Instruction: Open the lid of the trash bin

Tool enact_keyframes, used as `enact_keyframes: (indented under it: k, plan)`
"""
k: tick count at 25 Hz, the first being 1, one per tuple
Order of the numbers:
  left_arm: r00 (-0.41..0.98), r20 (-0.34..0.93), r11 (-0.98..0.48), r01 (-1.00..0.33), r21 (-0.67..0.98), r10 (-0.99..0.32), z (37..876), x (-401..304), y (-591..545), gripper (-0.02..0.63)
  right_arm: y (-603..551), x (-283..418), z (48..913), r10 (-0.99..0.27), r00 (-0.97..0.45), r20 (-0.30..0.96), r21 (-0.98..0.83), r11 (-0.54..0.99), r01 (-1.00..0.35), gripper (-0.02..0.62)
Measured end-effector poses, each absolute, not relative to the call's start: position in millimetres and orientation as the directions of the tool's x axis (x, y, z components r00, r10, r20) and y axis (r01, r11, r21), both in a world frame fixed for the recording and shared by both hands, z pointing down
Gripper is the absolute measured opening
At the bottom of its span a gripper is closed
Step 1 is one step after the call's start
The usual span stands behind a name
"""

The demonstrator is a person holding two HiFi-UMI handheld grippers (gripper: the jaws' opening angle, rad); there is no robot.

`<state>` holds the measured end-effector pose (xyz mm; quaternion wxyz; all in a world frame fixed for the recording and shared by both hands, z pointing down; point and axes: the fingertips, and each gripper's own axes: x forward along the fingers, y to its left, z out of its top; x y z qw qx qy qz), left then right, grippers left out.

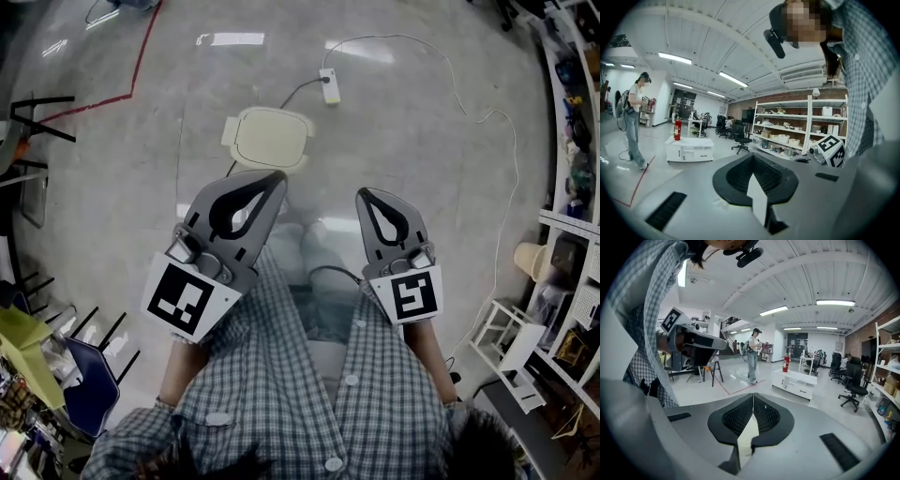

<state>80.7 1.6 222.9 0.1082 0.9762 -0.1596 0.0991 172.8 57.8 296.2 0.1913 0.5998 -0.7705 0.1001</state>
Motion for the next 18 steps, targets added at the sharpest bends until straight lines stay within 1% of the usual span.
enact_keyframes:
  k: [4, 8, 14, 18]
  plan:
    - [0.924, 0.219, -0.917, -0.354, 0.186, -0.312, 223, 68, -24, -0.002, 32, 165, 297, -0.883, -0.214, 0.417, 0.085, 0.273, -0.958, 0.020]
    - [0.925, 0.209, -0.912, -0.358, 0.202, -0.317, 228, 60, -43, -0.002, 13, 165, 311, -0.872, -0.198, 0.448, 0.086, 0.262, -0.961, 0.020]
    - [0.933, 0.230, -0.912, -0.330, 0.244, -0.276, 248, 54, -53, -0.002, -5, 174, 349, -0.854, -0.137, 0.502, 0.086, 0.207, -0.974, 0.020]
    - [0.930, 0.279, -0.941, -0.295, 0.169, -0.241, 267, 64, -55, -0.002, -17, 178, 380, -0.821, -0.171, 0.544, 0.077, 0.252, -0.965, 0.020]
